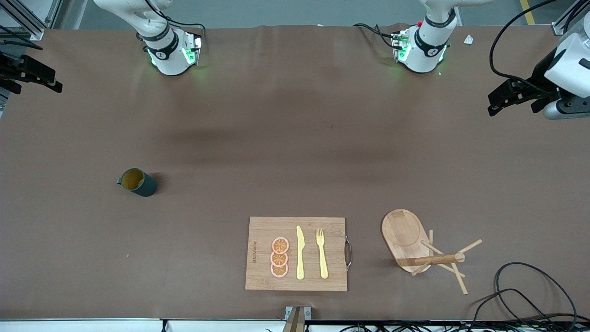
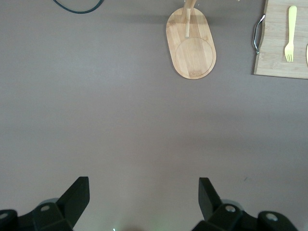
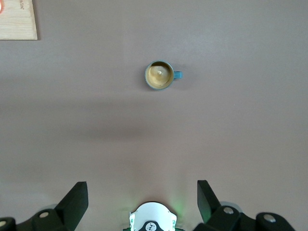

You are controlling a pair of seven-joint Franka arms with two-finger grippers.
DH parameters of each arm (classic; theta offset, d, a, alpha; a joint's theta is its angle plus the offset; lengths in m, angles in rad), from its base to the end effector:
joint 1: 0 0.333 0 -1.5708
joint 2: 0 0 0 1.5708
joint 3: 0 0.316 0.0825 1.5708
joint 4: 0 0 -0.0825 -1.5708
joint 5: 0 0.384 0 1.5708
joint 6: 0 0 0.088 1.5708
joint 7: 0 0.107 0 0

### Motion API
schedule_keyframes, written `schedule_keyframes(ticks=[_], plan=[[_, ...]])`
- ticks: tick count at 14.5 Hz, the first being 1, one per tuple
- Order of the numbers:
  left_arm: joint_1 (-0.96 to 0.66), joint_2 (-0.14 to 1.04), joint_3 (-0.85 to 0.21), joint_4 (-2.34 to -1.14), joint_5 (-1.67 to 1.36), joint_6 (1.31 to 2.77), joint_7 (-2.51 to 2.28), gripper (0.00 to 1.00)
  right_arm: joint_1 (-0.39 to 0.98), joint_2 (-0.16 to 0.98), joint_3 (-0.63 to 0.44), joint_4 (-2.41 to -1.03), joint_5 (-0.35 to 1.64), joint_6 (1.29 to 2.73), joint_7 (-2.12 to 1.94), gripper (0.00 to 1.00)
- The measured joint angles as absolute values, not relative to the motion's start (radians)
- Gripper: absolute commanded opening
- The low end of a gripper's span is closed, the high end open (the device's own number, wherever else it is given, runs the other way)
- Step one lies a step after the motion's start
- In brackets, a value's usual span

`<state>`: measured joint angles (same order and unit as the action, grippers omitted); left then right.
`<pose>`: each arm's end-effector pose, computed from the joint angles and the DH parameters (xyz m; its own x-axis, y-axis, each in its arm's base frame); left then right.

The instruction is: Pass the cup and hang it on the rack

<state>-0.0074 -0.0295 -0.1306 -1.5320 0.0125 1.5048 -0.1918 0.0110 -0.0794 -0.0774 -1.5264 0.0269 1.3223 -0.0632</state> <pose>0.5338 -0.0739 0.6529 0.9985 0.0546 0.0051 0.0547 -0.9984 -0.0156 0.5011 -0.0319 0.6667 0.9925 0.0049 -0.1222 -0.0001 -0.9992 -0.0406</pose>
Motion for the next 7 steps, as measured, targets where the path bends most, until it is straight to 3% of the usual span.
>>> schedule_keyframes(ticks=[7], plan=[[-0.005,-0.027,-0.131,-1.531,0.013,1.492,-0.192,1.00,0.006,-0.079,-0.079,-1.526,0.027,1.322,-0.063,1.00]])
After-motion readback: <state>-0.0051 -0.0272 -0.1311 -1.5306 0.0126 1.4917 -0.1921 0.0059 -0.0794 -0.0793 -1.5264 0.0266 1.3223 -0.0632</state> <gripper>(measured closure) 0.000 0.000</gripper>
